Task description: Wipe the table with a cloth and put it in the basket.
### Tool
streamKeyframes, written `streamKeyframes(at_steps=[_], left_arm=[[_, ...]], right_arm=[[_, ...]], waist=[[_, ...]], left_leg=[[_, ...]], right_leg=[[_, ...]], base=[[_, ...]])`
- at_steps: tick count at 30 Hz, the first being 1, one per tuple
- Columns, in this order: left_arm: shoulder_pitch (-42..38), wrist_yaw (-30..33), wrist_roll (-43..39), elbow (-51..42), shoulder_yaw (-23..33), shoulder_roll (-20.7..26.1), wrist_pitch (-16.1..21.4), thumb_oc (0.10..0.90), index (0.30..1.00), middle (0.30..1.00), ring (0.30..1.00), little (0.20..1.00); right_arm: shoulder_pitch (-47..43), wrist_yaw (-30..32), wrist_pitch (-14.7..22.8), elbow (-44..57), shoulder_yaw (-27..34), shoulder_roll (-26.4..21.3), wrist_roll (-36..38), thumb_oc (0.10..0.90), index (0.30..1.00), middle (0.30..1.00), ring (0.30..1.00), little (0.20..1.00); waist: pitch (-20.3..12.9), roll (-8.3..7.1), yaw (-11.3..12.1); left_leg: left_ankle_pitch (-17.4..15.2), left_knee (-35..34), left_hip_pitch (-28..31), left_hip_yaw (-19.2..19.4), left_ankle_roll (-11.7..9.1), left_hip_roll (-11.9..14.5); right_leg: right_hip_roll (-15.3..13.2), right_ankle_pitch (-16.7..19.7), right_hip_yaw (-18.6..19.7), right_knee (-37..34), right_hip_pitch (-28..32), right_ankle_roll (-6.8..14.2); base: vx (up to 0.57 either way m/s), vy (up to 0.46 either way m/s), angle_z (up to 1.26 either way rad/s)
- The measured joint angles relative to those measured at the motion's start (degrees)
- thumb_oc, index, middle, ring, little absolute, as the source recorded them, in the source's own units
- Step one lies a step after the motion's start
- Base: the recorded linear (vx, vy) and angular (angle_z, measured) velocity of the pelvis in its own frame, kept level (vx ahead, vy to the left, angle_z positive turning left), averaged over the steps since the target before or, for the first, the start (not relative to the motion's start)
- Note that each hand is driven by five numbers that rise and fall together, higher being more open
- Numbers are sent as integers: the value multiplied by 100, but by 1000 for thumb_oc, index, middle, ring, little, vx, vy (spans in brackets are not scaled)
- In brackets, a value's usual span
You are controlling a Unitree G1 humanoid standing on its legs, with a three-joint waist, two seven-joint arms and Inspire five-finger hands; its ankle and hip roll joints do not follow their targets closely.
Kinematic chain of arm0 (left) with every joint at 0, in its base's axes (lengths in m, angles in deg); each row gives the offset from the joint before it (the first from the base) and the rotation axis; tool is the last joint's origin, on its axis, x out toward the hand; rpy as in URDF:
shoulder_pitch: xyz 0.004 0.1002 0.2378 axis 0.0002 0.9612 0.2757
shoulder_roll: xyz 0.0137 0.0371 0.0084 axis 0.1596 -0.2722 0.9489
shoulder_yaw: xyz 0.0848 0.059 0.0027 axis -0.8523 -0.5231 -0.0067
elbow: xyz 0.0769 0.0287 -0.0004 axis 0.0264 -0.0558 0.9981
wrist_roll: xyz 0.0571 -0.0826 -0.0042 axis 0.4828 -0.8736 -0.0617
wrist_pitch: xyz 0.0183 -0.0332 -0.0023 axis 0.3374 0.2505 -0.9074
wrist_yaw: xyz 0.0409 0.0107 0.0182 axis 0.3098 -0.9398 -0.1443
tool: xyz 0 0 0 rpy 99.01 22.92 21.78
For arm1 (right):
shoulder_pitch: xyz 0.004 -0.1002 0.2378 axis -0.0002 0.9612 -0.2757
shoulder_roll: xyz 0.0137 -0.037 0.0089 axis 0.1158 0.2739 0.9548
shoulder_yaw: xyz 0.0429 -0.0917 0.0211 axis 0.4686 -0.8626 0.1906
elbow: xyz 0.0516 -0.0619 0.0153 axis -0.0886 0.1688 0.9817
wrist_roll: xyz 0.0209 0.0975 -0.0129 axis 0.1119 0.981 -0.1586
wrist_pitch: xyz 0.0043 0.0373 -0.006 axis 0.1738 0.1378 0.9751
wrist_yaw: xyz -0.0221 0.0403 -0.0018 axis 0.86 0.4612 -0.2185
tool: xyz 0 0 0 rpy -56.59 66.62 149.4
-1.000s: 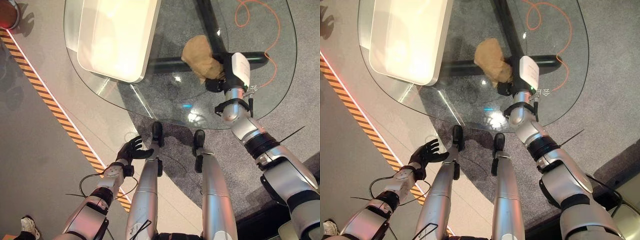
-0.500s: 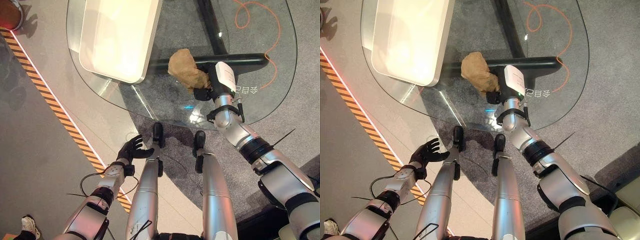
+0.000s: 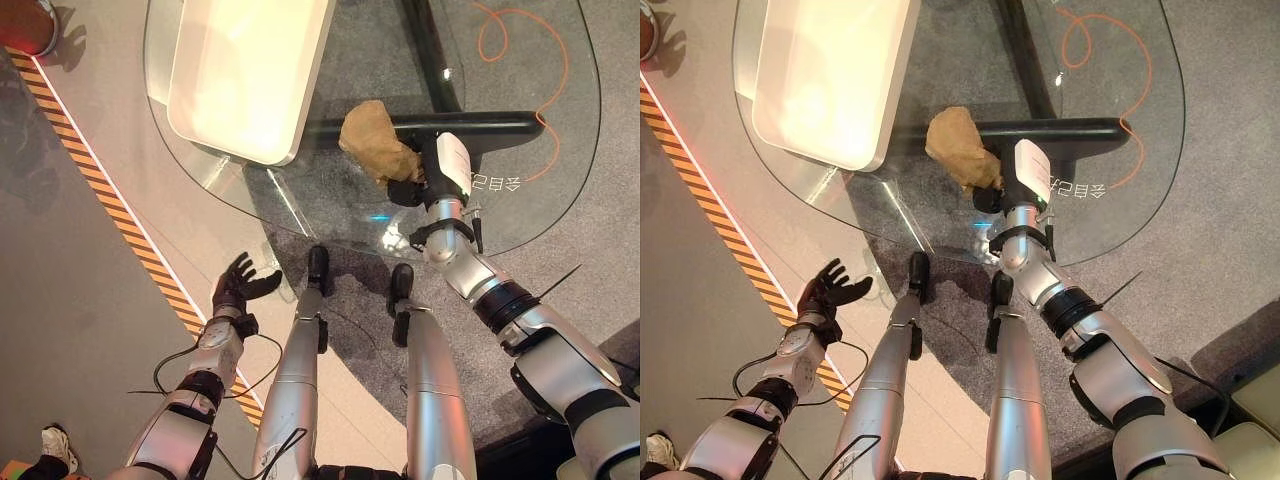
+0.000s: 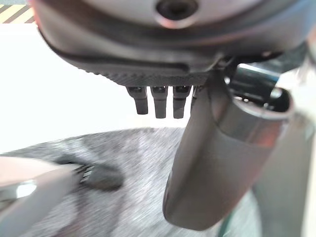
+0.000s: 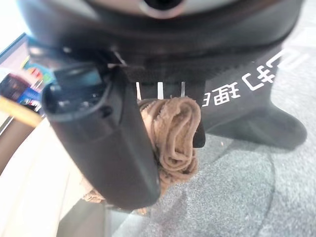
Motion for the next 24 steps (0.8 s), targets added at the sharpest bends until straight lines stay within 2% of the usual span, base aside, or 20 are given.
streamKeyframes(at_steps=[6, 10, 17, 19, 24], left_arm=[[-197, 824, -323, -204, 534, 21, 365, 800, 900, 900, 900, 900], [-343, 1123, -352, -313, 698, 64, 547, 800, 900, 900, 900, 900], [-443, 1345, -554, -754, 890, 73, 952, 800, 900, 900, 900, 900], [-406, 1394, -557, -1187, 901, 76, 1103, 800, 900, 900, 900, 900], [-455, 1459, -548, -1873, 892, 74, 1278, 800, 900, 900, 900, 900]], right_arm=[[106, 210, 122, 5, 373, 172, 425, 100, 300, 300, 300, 200], [131, 243, 154, 75, 473, 152, 430, 100, 300, 300, 300, 200], [323, 306, 193, 624, 772, 92, 437, 100, 300, 300, 300, 200], [529, 401, 228, 1104, 980, 71, 426, 100, 300, 300, 300, 200], [642, 456, 257, 1500, 1214, 124, 396, 100, 300, 300, 300, 200]], waist=[[0, -1, -8], [5, -8, -13], [40, -67, -23], [56, -93, -27], [67, -158, -51]], left_leg=[[-11, 46, -59, -58, 5, -5], [-31, 125, -156, -133, -23, -9], [-37, 144, -224, -136, -28, -13], [-62, 209, -293, -144, -33, -13], [-71, 210, -297, -144, -27, -18]], right_leg=[[2, -5, -47, -15, -5, 9], [5, 0, -100, -30, -24, 0], [9, 1, -88, -35, -83, 0], [17, 0, -88, -33, -125, 2], [14, 4, -77, -36, -126, 6]], base=[[-1, -3, 1], [-2, -1, 5], [0, 0, 0], [0, 0, 0], [0, 0, 0]])
